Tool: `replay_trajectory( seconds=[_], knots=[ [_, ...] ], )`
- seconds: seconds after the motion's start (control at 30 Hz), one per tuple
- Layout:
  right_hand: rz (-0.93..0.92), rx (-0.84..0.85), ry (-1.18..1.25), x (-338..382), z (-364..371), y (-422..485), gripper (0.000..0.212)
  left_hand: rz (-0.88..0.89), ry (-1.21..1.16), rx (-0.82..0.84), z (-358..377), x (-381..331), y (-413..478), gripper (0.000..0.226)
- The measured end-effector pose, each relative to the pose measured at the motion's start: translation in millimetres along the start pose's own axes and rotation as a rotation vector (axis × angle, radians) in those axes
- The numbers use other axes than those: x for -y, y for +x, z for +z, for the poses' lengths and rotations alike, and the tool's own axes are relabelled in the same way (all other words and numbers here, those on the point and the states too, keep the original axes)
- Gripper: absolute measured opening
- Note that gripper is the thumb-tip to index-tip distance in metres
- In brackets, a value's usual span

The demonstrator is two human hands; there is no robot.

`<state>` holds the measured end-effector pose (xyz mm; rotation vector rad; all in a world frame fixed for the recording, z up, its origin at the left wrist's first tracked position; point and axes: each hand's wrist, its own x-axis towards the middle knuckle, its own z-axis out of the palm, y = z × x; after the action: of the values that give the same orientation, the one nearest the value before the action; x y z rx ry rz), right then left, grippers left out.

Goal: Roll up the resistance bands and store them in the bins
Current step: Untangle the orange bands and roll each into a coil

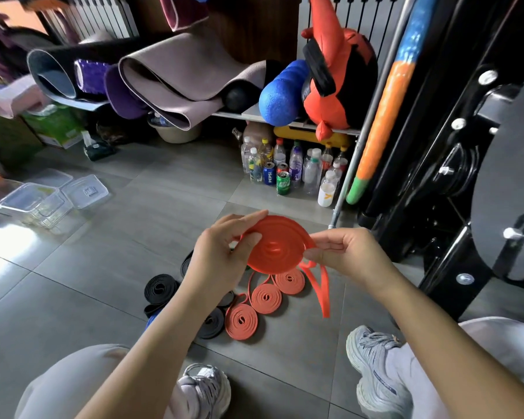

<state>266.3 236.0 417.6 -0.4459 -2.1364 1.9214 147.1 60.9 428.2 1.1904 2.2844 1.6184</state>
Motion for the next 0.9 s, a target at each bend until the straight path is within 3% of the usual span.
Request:
replay_trajectory(
  seconds=[0.27,0.6,0.77,0.83,0.9],
  knots=[
    [-0.003,-0.044,0.094,3.1,3.2,-1.9,0.022,-0.112,-0.244,-0.043,2.0,-5.7,-0.5,0.037],
    [0.01,0.016,-0.101,-3.3,4.8,-7.7,0.026,-0.162,0.122,0.214,-3.6,-4.3,1.0,0.023],
    [0.008,0.033,-0.136,-4.5,3.9,-6.8,0.024,-0.189,0.21,0.221,-0.8,-2.2,-1.1,0.013],
    [0.011,0.039,-0.166,-5.6,3.5,-5.2,0.022,-0.075,0.358,0.283,5.0,-3.0,-6.6,0.04],
    [0.021,0.045,-0.196,-6.9,2.7,-4.2,0.022,0.052,0.469,0.312,8.2,-6.6,-8.6,0.046]
  ],
)
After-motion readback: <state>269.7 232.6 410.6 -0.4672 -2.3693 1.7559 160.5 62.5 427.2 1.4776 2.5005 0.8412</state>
